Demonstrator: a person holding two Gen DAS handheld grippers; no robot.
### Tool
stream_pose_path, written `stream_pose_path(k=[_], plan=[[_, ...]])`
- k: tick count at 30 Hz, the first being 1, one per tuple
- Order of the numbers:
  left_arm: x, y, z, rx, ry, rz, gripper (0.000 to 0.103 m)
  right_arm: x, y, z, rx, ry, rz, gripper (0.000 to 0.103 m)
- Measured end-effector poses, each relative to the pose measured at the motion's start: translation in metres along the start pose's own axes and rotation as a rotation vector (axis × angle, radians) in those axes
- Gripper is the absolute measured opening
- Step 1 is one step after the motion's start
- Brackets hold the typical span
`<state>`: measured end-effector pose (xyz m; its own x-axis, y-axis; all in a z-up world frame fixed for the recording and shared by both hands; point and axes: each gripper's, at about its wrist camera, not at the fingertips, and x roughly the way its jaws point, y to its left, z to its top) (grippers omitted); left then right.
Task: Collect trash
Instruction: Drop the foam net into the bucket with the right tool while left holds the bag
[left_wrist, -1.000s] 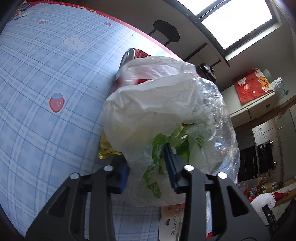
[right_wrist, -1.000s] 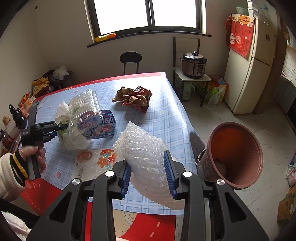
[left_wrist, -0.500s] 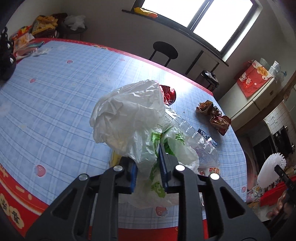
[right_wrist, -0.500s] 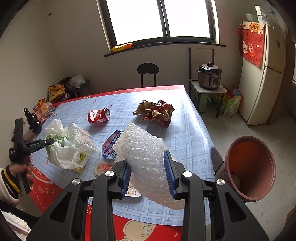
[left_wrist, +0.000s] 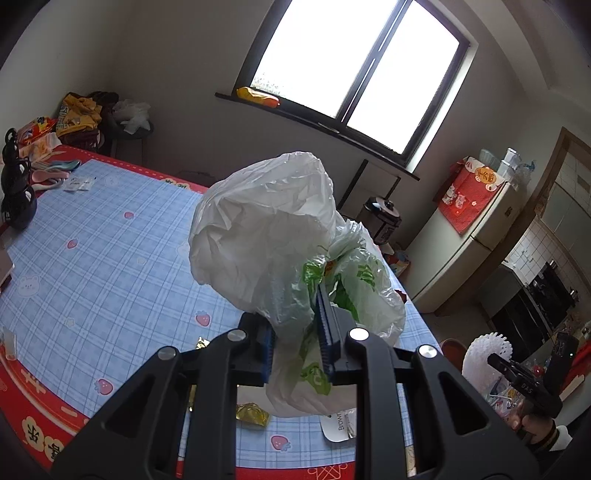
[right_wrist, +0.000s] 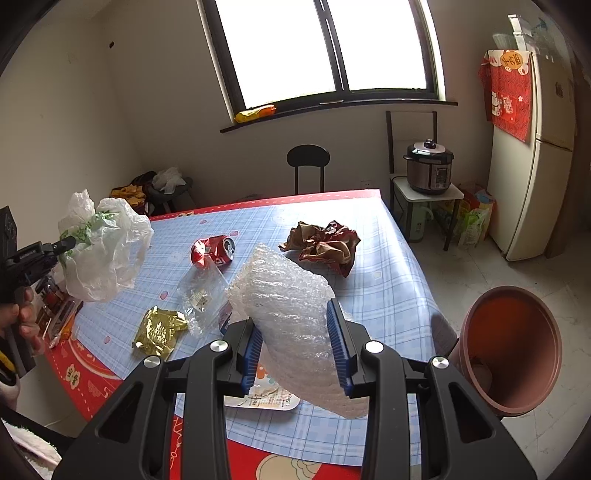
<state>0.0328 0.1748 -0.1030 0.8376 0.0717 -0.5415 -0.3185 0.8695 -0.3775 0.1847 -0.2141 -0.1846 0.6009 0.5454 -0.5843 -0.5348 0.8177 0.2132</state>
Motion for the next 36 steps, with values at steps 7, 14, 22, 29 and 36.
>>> stream_pose_path(k=[7,14,22,29,36], plan=[[0.004,-0.061,0.012,0.067,-0.008,-0.087,0.023,-0.029,-0.046,0.002,0.056,-0.069,-0.073,0.034],[0.027,-0.122,-0.001,0.114,0.036,-0.144,0.023,-0.053,-0.132,-0.002,0.143,-0.07,-0.21,0.034],[0.048,-0.172,-0.03,0.139,0.089,-0.13,0.023,-0.046,-0.231,0.0,0.222,-0.032,-0.293,0.034],[0.051,-0.201,-0.049,0.153,0.106,-0.107,0.023,-0.027,-0.275,0.012,0.219,-0.025,-0.32,0.039],[0.053,-0.222,-0.058,0.169,0.115,-0.101,0.023,-0.036,-0.293,0.029,0.227,-0.087,-0.316,0.082]])
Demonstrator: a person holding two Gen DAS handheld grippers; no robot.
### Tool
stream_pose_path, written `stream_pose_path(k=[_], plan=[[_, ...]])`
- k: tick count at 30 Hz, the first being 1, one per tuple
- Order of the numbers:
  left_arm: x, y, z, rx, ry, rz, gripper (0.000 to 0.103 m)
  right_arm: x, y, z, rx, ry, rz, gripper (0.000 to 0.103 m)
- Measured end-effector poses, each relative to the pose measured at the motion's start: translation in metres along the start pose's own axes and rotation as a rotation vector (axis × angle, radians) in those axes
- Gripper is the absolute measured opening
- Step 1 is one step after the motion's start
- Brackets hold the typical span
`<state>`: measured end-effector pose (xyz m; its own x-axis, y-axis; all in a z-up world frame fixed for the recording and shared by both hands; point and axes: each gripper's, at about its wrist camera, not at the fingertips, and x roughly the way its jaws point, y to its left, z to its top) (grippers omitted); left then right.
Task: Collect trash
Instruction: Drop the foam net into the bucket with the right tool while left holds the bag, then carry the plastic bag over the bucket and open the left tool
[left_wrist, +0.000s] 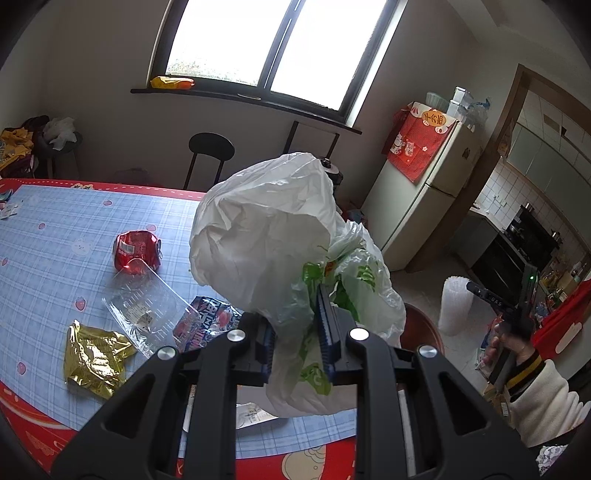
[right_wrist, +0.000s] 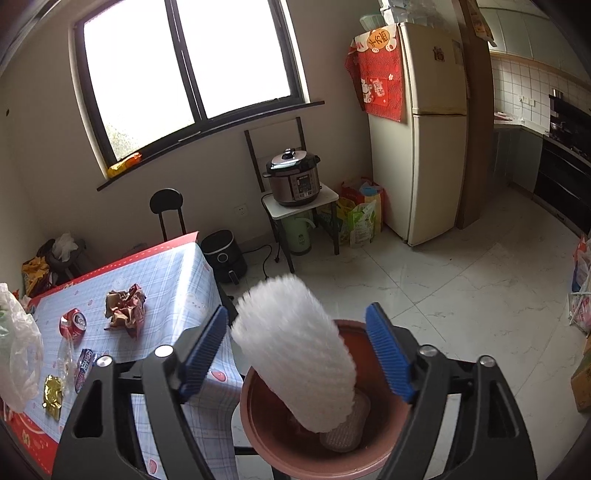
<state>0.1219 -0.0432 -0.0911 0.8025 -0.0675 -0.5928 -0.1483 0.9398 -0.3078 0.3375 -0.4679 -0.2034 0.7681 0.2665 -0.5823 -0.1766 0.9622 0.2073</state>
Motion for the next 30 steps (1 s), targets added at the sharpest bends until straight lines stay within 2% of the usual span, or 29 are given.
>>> stream_pose_path(k=[4,6,14,22,26,27,29,30], plan=[[0.008,-0.017,-0.001,0.02,0.009,-0.022,0.023,-0.018,-0.005,0.008,-0.014,-0.043,0.003,0.096],[0.014,-0.028,0.002,0.037,0.013,-0.039,0.024,-0.032,-0.01,0.009,-0.008,-0.073,-0.001,0.098],[0.061,-0.096,0.009,0.145,0.062,-0.144,0.024,-0.096,-0.036,0.002,0.015,-0.136,-0.048,0.098],[0.139,-0.201,0.006,0.321,0.122,-0.271,0.024,-0.132,-0.078,-0.026,0.088,-0.119,-0.128,0.098],[0.175,-0.25,-0.004,0.392,0.146,-0.312,0.025,-0.147,-0.097,-0.041,0.179,-0.113,-0.15,0.098],[0.183,-0.261,-0.007,0.408,0.145,-0.316,0.027,-0.149,-0.099,-0.046,0.196,-0.108,-0.141,0.098],[0.196,-0.278,-0.01,0.418,0.138,-0.333,0.045,-0.152,-0.1,-0.054,0.199,-0.103,-0.155,0.098],[0.199,-0.283,-0.012,0.415,0.122,-0.347,0.071,-0.154,-0.1,-0.057,0.196,-0.1,-0.165,0.098]])
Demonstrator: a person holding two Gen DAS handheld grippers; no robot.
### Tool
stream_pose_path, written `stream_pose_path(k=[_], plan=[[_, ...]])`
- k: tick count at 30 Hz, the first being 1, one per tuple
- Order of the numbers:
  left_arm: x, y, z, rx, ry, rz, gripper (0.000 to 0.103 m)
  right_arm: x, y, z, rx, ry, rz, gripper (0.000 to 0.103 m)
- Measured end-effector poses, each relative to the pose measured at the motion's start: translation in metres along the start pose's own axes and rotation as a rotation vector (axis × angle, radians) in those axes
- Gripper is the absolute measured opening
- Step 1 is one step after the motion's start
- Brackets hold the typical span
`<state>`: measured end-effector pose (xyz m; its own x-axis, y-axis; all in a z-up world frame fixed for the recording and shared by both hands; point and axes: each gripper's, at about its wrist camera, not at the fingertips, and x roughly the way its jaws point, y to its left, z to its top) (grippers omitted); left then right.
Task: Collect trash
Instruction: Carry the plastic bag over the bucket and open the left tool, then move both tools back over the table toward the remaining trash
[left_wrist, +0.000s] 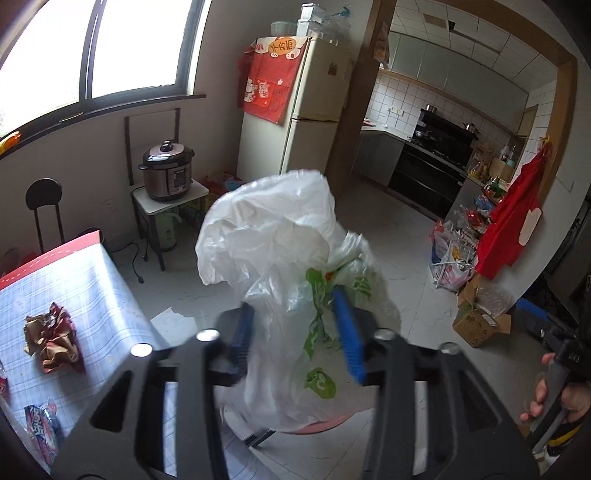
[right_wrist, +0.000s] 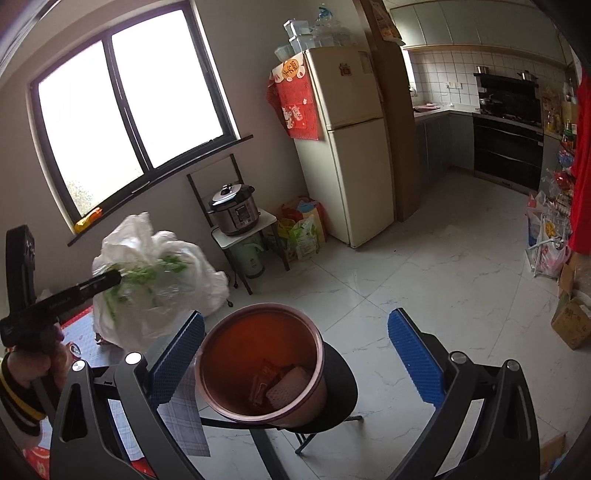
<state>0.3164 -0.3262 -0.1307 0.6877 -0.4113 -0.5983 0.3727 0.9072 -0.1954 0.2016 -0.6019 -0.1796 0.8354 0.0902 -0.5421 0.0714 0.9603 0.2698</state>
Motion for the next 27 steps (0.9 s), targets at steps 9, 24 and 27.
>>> stream_pose_path(k=[9,24,27], plan=[[-0.031,0.011,0.004,0.002,-0.057,0.056,0.097,-0.004,-0.008,-0.013,0.009,0.025,-0.038,0.098],[-0.255,0.165,-0.055,-0.291,-0.248,0.494,0.097,0.013,0.113,0.001,-0.114,0.004,0.128,0.098],[-0.301,0.195,-0.08,-0.352,-0.259,0.574,0.097,0.017,0.151,-0.005,-0.155,0.023,0.175,0.098]])
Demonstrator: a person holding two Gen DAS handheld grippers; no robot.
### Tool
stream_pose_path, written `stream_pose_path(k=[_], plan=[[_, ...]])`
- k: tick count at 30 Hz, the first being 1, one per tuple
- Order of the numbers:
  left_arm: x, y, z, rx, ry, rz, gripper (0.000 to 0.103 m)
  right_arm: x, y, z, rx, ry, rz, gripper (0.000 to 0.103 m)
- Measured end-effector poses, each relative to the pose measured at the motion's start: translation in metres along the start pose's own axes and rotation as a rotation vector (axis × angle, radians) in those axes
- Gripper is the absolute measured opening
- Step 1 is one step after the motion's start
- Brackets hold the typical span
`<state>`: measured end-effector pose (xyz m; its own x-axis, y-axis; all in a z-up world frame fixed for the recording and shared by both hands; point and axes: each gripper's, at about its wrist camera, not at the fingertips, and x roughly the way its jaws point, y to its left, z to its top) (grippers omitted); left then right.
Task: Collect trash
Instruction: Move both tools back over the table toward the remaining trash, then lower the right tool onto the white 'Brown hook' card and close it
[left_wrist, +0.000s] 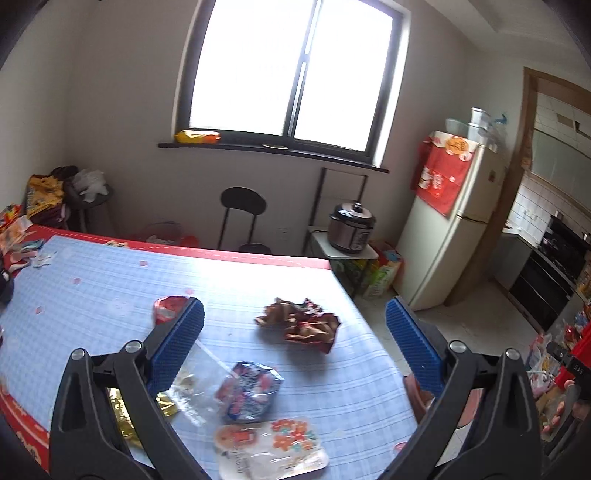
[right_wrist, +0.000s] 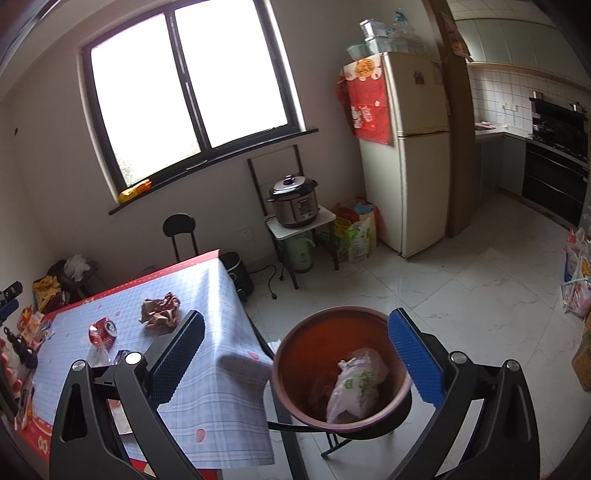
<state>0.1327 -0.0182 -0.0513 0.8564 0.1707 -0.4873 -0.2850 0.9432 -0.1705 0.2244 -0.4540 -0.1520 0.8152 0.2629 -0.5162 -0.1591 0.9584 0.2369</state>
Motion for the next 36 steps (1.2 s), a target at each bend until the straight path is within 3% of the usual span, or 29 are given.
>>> stream_pose_path(k=[6,14,23,29,36], plan=[[-0.038,0.104,-0.029,-0.079,0.022,0.176,0.097,0.02,0.078,-0.007,-0.086,0.054,0.083,0.098],[-0.063,0.197,-0.076,-0.187,0.074,0.268,0.097,0.056,0.193,-0.041,-0.24,0.18,0.198,0.098],[-0.047,0.24,-0.12,-0.247,0.164,0.237,0.097,0.111,0.291,-0.13,-0.611,0.417,0.255,0.098],[-0.029,0.254,-0.137,-0.262,0.217,0.187,0.097,0.14,0.319,-0.196,-0.748,0.59,0.265,0.098],[-0.016,0.272,-0.145,-0.269,0.262,0.16,0.097,0.155,0.349,-0.241,-0.873,0.671,0.255,0.098]])
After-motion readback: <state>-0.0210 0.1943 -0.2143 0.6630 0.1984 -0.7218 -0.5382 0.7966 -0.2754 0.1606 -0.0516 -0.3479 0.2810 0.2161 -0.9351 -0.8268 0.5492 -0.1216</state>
